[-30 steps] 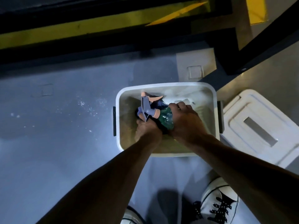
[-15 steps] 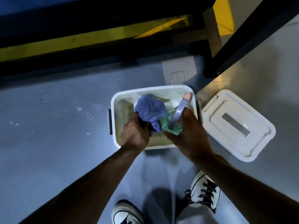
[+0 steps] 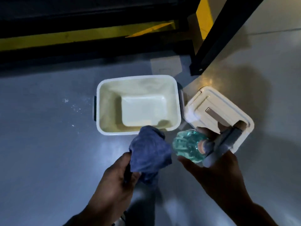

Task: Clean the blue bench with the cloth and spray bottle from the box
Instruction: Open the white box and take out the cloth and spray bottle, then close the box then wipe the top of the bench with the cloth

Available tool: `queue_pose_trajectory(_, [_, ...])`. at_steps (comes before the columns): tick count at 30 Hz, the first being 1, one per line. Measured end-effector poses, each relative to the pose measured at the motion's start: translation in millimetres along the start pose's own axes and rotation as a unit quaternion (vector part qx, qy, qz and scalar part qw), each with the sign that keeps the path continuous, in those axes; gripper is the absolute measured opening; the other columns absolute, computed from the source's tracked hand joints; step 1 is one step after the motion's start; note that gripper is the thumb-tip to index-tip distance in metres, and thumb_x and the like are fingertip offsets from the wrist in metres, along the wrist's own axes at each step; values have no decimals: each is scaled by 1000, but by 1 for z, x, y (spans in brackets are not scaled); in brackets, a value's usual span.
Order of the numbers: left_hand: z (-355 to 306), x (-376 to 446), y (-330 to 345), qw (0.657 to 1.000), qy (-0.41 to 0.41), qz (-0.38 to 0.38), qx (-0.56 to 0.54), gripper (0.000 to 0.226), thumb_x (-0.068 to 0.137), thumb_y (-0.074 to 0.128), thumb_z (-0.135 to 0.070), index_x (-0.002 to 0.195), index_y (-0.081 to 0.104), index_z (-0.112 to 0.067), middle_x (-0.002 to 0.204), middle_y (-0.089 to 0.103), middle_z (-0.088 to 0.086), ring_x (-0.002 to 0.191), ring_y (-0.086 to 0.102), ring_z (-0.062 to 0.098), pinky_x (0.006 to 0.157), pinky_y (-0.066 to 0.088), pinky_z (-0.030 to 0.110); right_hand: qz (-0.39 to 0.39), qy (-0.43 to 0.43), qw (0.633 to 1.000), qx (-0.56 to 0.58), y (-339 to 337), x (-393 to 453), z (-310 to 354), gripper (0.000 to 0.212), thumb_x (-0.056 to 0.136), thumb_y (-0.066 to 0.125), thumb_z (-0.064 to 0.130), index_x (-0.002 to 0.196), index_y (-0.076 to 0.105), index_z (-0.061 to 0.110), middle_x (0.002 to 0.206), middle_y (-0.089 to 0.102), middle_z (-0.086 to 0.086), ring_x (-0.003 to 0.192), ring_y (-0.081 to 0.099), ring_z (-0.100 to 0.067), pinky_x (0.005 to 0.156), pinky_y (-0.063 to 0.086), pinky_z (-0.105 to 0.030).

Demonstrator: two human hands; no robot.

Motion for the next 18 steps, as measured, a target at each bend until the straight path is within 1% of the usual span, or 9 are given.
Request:
queue_pose_trajectory(2, [30, 6, 22, 999, -14, 16, 27, 11, 97, 64, -21, 95, 67, -31, 80, 73, -9, 69, 63, -3, 67, 52, 23, 9, 4, 998, -61, 18, -6, -33, 65, 73, 76, 59, 128, 64, 26, 123, 67, 14, 111, 65, -4, 95, 42, -3])
queue_pose_trajectory(5, [76, 28, 58, 995, -11, 2, 102, 10, 101, 58, -27, 92, 63, -30, 82, 69, -8, 75, 64, -4, 68, 48, 18, 44, 39, 997, -50, 54, -2, -92, 64, 76, 74, 57, 128, 61, 22, 122, 68, 6, 112, 66, -12, 99, 53, -30])
queue_pose_trajectory(7, [93, 42, 77, 994, -28, 5, 105, 15, 103, 53, -36, 98, 65, -29, 89, 73, -5, 82, 72, 8, 76, 57, 32, 33, 34, 998, -43, 71, 1, -117, 64, 76, 75, 51, 125, 63, 11, 120, 68, -2, 110, 66, -17, 97, 52, -26])
queue_pose_trajectory(8, [98, 45, 85, 995, -46, 19, 84, 18, 103, 53, -37, 100, 68, -27, 90, 77, -2, 82, 76, 14, 78, 61, 39, 24, 37, 998, -46, 77, 0, -126, 62, 74, 80, 43, 121, 64, 7, 116, 68, -4, 106, 67, -20, 95, 49, -16])
queue_pose_trajectory(10, [104, 47, 97, 995, -64, 29, 74, 14, 99, 59, -38, 101, 69, -28, 92, 78, -4, 81, 77, 14, 81, 63, 43, 1, 37, 999, -38, 84, -5, -139, 59, 66, 93, 22, 116, 64, 5, 109, 65, -1, 97, 66, -20, 89, 36, 3])
queue_pose_trajectory(11, [102, 44, 99, 991, -56, 24, 115, 12, 97, 61, -40, 103, 67, -32, 96, 75, -8, 85, 75, 13, 81, 62, 41, 7, 37, 999, -23, 85, -7, -143, 66, 65, 94, 19, 122, 63, 6, 113, 64, -1, 101, 65, -19, 91, 33, 4])
queue_pose_trajectory(14, [83, 30, 93, 975, -39, 15, 220, 27, 98, 61, -37, 125, 59, -32, 112, 56, -10, 100, 61, 11, 86, 51, 32, 69, 67, 995, -8, 84, -18, -151, 99, 68, 93, 32, 151, 41, 15, 145, 50, 4, 129, 50, -10, 105, 39, -16])
queue_pose_trajectory(16, [47, 24, 82, 971, 22, -2, 237, 27, 99, 60, -31, 126, 59, -33, 117, 56, -9, 106, 61, 13, 90, 50, 31, 47, 90, 995, -22, 75, -35, -153, 91, 72, 88, 28, 150, 41, 22, 146, 50, 5, 128, 52, -11, 104, 45, -25])
queue_pose_trajectory(18, [-4, 31, 76, 967, 104, -21, 233, 23, 98, 60, -24, 117, 61, -38, 115, 61, -11, 104, 66, 11, 90, 54, 30, -41, 123, 991, -21, 59, -50, -159, 66, 74, 84, 13, 134, 57, 21, 128, 60, -1, 111, 63, -19, 92, 54, -31])
Point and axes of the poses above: each hand's wrist, its own x-axis towards the middle knuckle, its own y-axis out of the palm, z = x × y, the point moved 3 cm from there along x, towards the middle knuckle
